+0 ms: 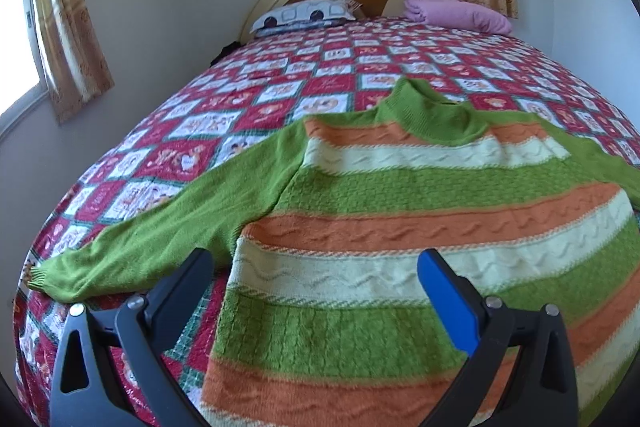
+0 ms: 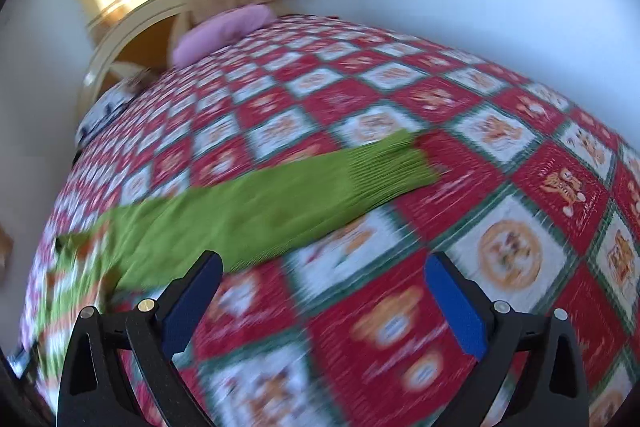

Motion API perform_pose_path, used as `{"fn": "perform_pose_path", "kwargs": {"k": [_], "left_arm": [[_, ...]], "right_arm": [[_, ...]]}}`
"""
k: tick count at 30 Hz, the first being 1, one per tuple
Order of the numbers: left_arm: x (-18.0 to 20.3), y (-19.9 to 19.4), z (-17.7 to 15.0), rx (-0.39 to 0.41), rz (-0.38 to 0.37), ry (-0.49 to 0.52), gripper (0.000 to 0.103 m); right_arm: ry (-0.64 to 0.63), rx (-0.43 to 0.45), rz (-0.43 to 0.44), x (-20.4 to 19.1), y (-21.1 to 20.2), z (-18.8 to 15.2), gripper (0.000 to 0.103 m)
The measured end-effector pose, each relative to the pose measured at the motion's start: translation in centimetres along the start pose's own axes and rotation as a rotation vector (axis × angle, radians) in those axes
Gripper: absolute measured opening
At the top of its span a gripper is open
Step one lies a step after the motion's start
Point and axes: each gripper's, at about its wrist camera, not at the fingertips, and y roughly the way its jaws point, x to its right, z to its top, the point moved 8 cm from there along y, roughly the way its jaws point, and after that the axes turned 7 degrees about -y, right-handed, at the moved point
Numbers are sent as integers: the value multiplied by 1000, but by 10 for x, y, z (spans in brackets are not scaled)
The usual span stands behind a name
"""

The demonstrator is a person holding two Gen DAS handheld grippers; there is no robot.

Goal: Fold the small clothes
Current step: 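Reach the right gripper to the green sleeve cuff and grasp it, then lift the sleeve with the right gripper, lay it across the sweater body, release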

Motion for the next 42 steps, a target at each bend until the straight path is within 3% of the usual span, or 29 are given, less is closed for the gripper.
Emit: {"fn": "perform_pose_path", "kwargs": {"k": [2, 4, 8, 10, 15, 16, 18, 19, 29, 42], "left_arm": [[-2, 5, -2, -13, 7, -2, 103], [-4, 11, -3, -30, 8, -7, 103], [-9, 17, -1, -41, 13, -25, 103], [-13, 18, 2, -31, 26, -31, 103], [-21, 27, 4, -39, 37, -49, 103], [-21, 29, 3, -47, 33, -52, 103], [-18, 29, 0, -51, 28, -46, 103], [-17, 28, 0, -45, 24, -44, 103], [-28, 11, -1, -29, -20, -76, 103], [-40, 1, -10, -23, -67, -128, 103]], "right_arm": [[30, -9, -26, 20, 11, 11, 95], [48, -23, -57, 39, 26, 24, 83], [57, -43, -100, 64, 49, 43, 74], [58, -54, -114, 71, 58, 48, 66], [14, -90, -83, 63, 78, 54, 56], [2, -99, -73, 59, 81, 54, 41], [-26, -118, -71, 52, 85, 52, 21], [-42, -124, -57, 48, 86, 51, 16], [-116, -46, -77, 21, 50, 76, 11], [-342, 134, -28, -107, -42, 147, 10]]}}
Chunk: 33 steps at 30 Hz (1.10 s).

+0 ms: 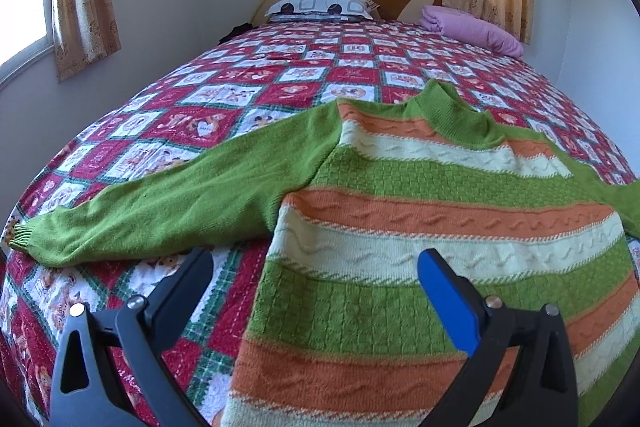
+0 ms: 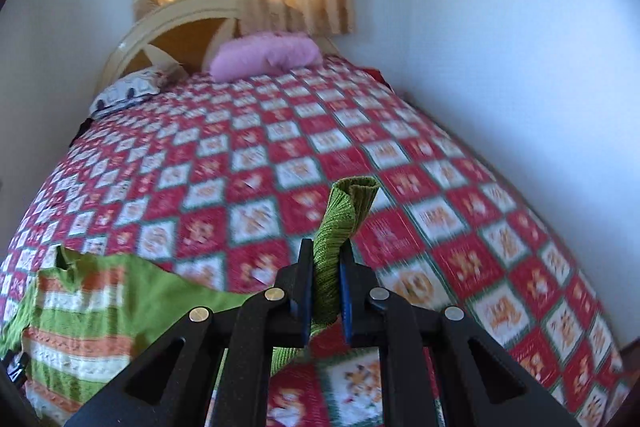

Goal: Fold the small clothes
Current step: 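Lift the sleeve with the right gripper, lay it across the sweater body, release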

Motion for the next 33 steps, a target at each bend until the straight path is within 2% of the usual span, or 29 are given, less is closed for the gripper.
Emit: {"fn": "perform_pose_path", "kwargs": {"k": [4, 11, 15, 20, 23, 27, 31, 32, 33], "left_arm": [[-3, -5, 2, 6, -16, -17, 103], [-6, -6, -3, 2, -40, -21, 103], [-8, -8, -7, -4, -49, -25, 103], [-12, -12, -8, 2, -62, -34, 103], [-15, -11, -11, -5, -58, -33, 103], [-20, -12, -14, -10, -47, -29, 103], [-23, -11, -17, -28, -38, -20, 103], [-23, -11, -17, -36, -35, -11, 103], [-23, -12, -17, -40, -31, 1, 103]], "right_arm": [[-74, 49, 28, -41, -24, 28, 10], [-238, 132, 119, -143, -75, 65, 10], [-334, 160, 178, -206, -98, 68, 10], [-450, 171, 261, -284, -113, 55, 10], [-509, 172, 325, -338, -113, 36, 10], [-542, 142, 431, -414, -93, -7, 10], [-529, 63, 526, -479, -45, -68, 11], [-519, 19, 563, -492, -29, -87, 12], [-510, -67, 621, -505, -11, -113, 21]]}}
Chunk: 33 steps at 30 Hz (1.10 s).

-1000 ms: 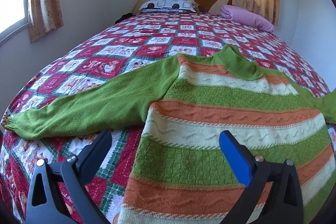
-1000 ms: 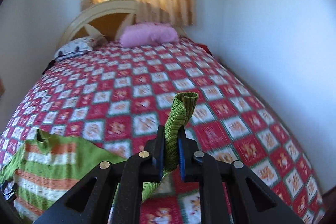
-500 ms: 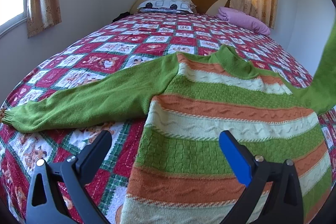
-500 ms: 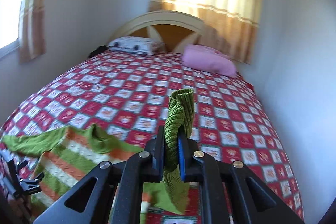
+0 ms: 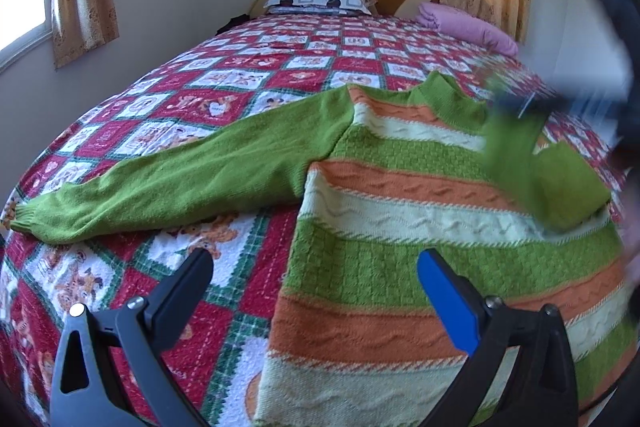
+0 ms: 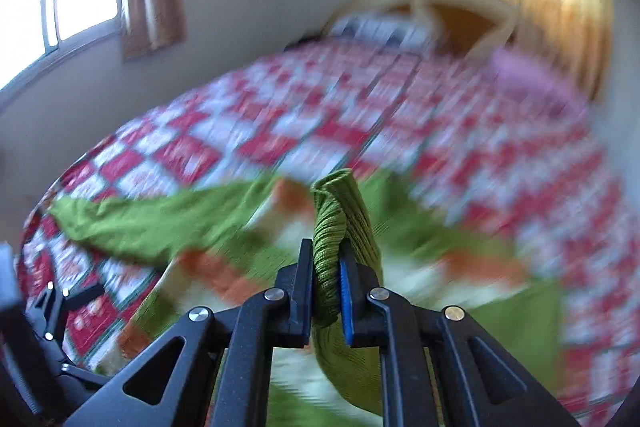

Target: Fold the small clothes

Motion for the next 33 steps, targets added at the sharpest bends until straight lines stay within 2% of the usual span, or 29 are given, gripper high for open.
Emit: {"fn": "perform_pose_path", "kwargs": {"k": [1, 3, 5, 7, 10, 12, 16, 18, 19, 21, 22, 23, 24, 25, 28, 33], "left_arm": [[0, -2, 1, -1, 5, 22, 103], [-1, -8, 5, 8, 19, 58, 103], [-2, -10, 11, 11, 13, 64, 103], [5, -9, 18, -20, -37, 49, 103], [28, -3, 26, -67, -108, 40, 103], [47, -1, 32, -69, -135, 45, 103], [76, 17, 33, -87, -135, 88, 102], [83, 34, 28, -108, -96, 116, 89], [84, 40, 26, -122, -94, 118, 86], [86, 58, 18, -173, -76, 117, 57], [87, 63, 16, -193, -89, 111, 50], [88, 65, 14, -197, -101, 104, 43], [90, 63, 16, -181, -106, 101, 25], [96, 60, 17, -178, -143, 117, 16], [101, 50, 25, -148, -139, 159, 12], [91, 30, 58, -56, -141, 122, 12]], "right_arm": [[19, -57, 44, -5, 16, -15, 36], [39, -91, 67, -5, 22, -39, 50], [34, -82, 70, 7, 3, -57, 50], [24, -75, 33, 23, -20, -73, 54], [50, -68, -45, 64, -59, -100, 56], [77, -63, -108, 91, -82, -122, 57], [133, -73, -149, 125, -110, -153, 57], [139, -75, -161, 133, -118, -167, 57], [142, -74, -163, 136, -119, -171, 57], [159, -73, -183, 147, -123, -181, 57], [166, -72, -185, 150, -123, -185, 57], [177, -69, -183, 152, -124, -189, 57], [193, -68, -180, 156, -122, -193, 57], [202, -69, -185, 158, -120, -196, 57], [209, -71, -211, 167, -113, -194, 57], [254, -58, -241, 187, -93, -176, 57]]}}
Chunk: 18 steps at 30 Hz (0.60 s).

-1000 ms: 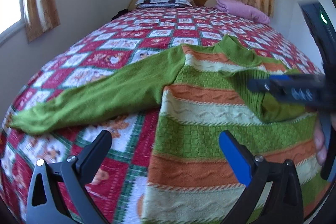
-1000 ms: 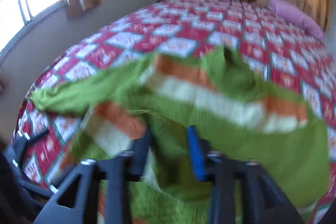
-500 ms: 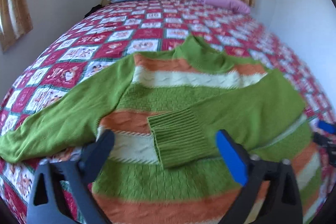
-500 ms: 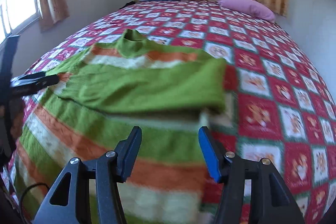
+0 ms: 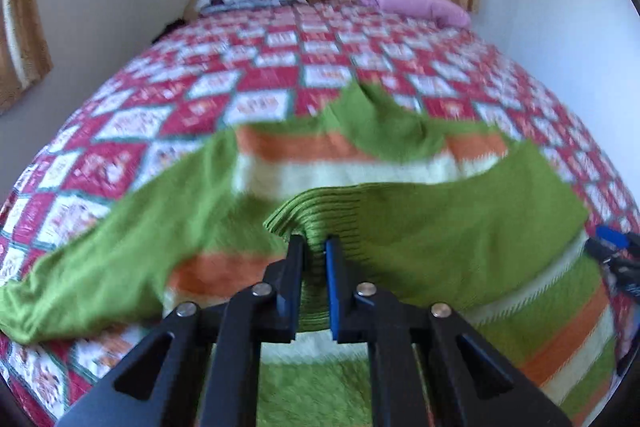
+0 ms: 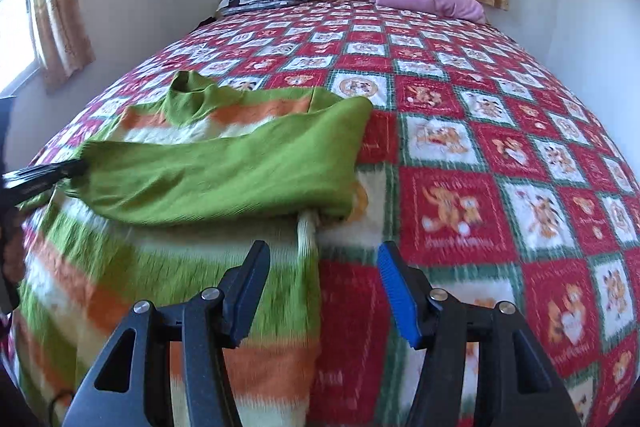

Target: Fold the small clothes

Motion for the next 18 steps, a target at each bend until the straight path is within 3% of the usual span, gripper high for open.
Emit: {"fn": "perform_pose_path", "kwargs": {"k": [4, 11, 13, 14, 15, 18], "left_arm": [[-10, 7, 7, 0, -1, -3, 12], [-6, 43, -12, -60, 26, 22, 12], [-7, 51, -19, -70, 40, 29, 12], [-7, 50, -19, -63, 39, 29, 12], [-6, 48, -19, -57, 37, 32, 13], [-7, 45, -19, -46, 38, 28, 18]], "right_arm": [[19, -40, -137, 19, 28, 10, 59], [194, -68, -179, 49, 29, -4, 61], [222, -90, -250, 63, 25, -16, 57], [224, -89, -241, 65, 25, -18, 57], [232, -86, -222, 68, 22, -19, 56], [167, 15, -282, 64, -10, -4, 56]]}}
